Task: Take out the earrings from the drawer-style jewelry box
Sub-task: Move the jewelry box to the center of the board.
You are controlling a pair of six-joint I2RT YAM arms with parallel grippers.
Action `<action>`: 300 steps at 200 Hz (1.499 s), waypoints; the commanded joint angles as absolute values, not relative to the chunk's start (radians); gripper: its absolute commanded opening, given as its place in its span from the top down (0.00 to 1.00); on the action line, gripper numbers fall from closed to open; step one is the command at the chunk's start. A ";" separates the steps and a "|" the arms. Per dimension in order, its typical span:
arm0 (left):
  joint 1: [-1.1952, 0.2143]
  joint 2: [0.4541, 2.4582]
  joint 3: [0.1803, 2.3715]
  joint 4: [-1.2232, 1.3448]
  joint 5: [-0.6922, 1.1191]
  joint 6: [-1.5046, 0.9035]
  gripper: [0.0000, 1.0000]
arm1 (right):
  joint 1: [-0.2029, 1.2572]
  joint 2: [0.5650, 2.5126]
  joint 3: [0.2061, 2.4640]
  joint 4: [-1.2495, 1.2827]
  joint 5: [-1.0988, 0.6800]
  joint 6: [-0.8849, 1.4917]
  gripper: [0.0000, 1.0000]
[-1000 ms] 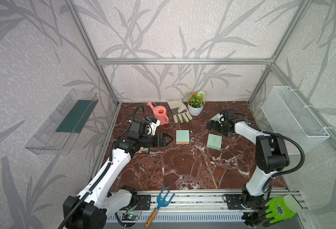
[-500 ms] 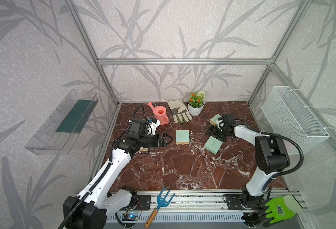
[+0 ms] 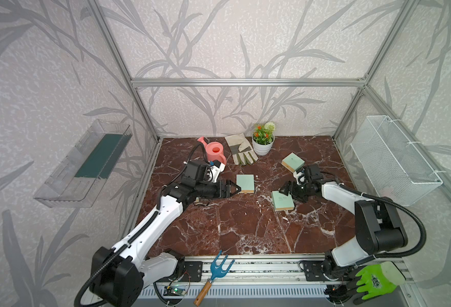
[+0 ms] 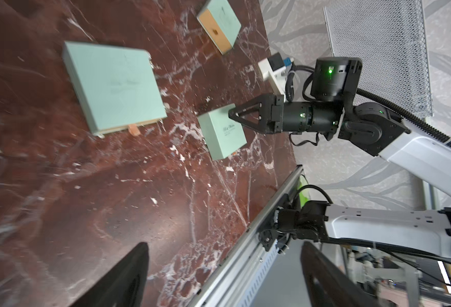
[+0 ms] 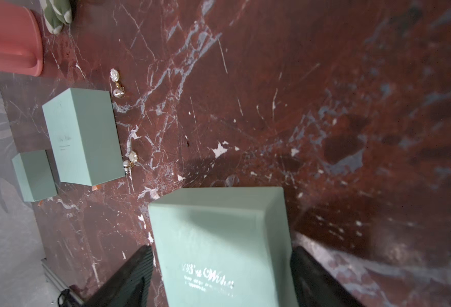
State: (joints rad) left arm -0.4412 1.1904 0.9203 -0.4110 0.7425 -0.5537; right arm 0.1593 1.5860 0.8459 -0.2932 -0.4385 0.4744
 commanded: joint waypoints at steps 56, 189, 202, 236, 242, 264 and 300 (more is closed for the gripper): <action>-0.725 1.643 1.085 -0.112 0.677 -0.719 0.35 | 0.161 1.603 0.865 -0.291 -0.465 0.455 0.33; -0.782 2.040 1.306 0.009 0.604 -0.825 0.41 | 0.159 1.608 0.846 -0.258 -0.502 0.466 0.34; -0.789 2.051 1.314 0.012 0.604 -0.825 0.41 | 0.160 1.610 0.844 -0.250 -0.505 0.471 0.34; -0.796 2.066 1.319 0.018 0.610 -0.832 0.45 | 0.159 1.612 0.842 -0.248 -0.511 0.476 0.35; -0.796 2.065 1.316 0.024 0.611 -0.835 0.45 | 0.160 1.611 0.841 -0.249 -0.512 0.474 0.35; -0.800 2.062 1.308 0.025 0.617 -0.835 0.45 | 0.161 1.606 0.836 -0.254 -0.524 0.473 0.36; -0.805 2.039 1.262 0.042 0.621 -0.840 0.46 | 0.189 1.586 0.806 -0.243 -0.552 0.485 0.38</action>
State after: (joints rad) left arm -0.7914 2.0590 1.2911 -0.0036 0.5972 -0.8310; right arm 0.1577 1.6150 0.8322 -0.2436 -0.4915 0.4732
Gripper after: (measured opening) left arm 0.545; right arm 0.624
